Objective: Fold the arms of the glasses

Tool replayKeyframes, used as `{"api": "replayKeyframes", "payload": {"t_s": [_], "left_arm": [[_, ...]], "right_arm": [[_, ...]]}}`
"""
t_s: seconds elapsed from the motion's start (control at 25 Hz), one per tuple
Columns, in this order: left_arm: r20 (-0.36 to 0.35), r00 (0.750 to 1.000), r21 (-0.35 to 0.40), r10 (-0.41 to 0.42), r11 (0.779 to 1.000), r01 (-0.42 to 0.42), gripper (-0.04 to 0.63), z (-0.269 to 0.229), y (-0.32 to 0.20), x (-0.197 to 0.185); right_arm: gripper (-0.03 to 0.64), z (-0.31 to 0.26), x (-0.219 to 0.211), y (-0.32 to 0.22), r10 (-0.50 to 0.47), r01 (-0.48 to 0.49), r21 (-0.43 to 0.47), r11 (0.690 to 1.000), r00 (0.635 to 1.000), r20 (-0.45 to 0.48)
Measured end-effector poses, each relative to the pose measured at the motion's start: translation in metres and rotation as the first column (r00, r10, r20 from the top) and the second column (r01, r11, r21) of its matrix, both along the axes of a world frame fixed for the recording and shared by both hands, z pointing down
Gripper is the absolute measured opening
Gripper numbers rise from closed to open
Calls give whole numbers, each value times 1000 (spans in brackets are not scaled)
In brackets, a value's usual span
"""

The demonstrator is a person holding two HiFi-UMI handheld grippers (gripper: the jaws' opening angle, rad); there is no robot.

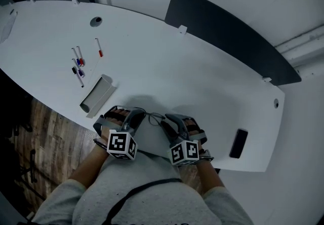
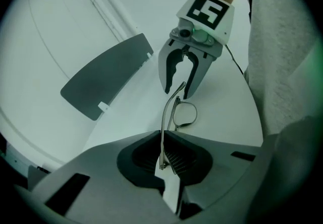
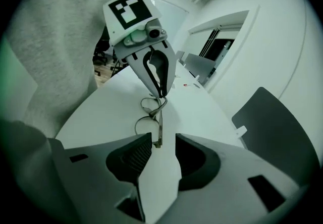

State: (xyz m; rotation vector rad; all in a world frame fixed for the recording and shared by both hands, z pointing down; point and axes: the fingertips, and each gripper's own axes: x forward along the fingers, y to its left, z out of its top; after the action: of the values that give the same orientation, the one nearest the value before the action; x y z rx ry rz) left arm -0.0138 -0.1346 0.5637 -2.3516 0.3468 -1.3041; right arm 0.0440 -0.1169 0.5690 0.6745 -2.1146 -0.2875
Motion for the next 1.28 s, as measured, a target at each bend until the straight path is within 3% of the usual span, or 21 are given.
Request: {"api": "replayKeyframes", "payload": {"t_s": [0.52, 0.68, 1.28], "left_arm": [[105, 994, 23, 43, 999, -45, 32, 15, 4, 6], [109, 993, 21, 48, 999, -50, 32, 16, 5, 7], [113, 991, 4, 67, 998, -68, 32, 20, 4, 9]], "right_arm": [[141, -22, -12, 21, -46, 56, -49, 997, 981, 189], [54, -21, -17, 11, -16, 24, -39, 999, 982, 190], [28, 2, -21, 1, 61, -34, -147, 989, 981, 183]]}}
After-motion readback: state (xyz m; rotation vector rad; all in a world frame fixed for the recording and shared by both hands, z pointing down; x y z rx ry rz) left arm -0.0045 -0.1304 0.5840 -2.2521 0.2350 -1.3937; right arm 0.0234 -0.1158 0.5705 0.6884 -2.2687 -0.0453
